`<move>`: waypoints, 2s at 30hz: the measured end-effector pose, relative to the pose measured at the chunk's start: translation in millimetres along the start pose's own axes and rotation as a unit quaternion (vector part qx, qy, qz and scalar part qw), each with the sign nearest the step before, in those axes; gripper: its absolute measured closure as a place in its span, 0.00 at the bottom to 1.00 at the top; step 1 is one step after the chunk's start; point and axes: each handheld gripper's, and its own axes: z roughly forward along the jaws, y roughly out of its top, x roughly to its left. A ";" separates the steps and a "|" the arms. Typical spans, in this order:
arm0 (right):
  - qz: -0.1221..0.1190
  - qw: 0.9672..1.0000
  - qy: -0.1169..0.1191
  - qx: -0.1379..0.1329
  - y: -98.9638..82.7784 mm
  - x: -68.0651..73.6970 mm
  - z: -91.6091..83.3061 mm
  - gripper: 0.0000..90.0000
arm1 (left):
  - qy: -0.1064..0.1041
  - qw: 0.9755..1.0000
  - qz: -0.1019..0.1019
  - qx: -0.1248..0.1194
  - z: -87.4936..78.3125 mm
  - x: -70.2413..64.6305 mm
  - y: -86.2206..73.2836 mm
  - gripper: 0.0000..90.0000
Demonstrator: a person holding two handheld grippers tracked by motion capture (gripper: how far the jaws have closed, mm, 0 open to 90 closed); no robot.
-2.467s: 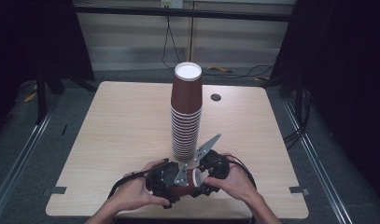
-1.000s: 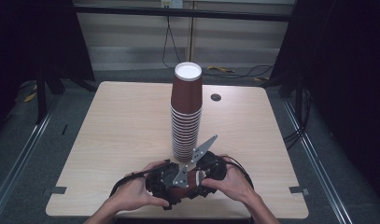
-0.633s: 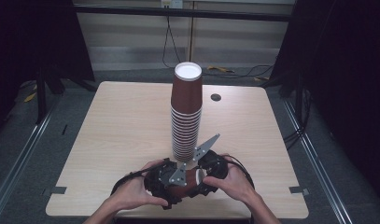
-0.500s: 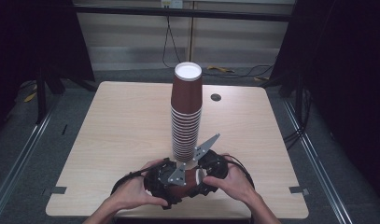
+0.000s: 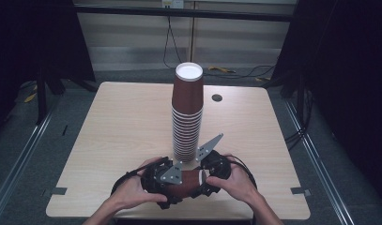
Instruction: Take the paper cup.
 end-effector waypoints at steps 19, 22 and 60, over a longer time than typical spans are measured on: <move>-0.004 1.000 -0.006 -0.014 -1.5 0.1 -1.5 0.25 | -0.006 0.999 -0.007 -0.051 -5.3 6.3 -5.4 0.13; -0.001 1.000 -0.006 -0.017 -1.8 0.3 -3.0 0.25 | -0.006 0.998 -0.012 -0.062 -7.1 7.7 -5.9 0.13; 0.008 0.997 -0.040 -0.063 -30.3 -4.8 -13.3 0.25 | 0.006 0.984 -0.085 -0.153 -29.3 18.3 -15.6 0.17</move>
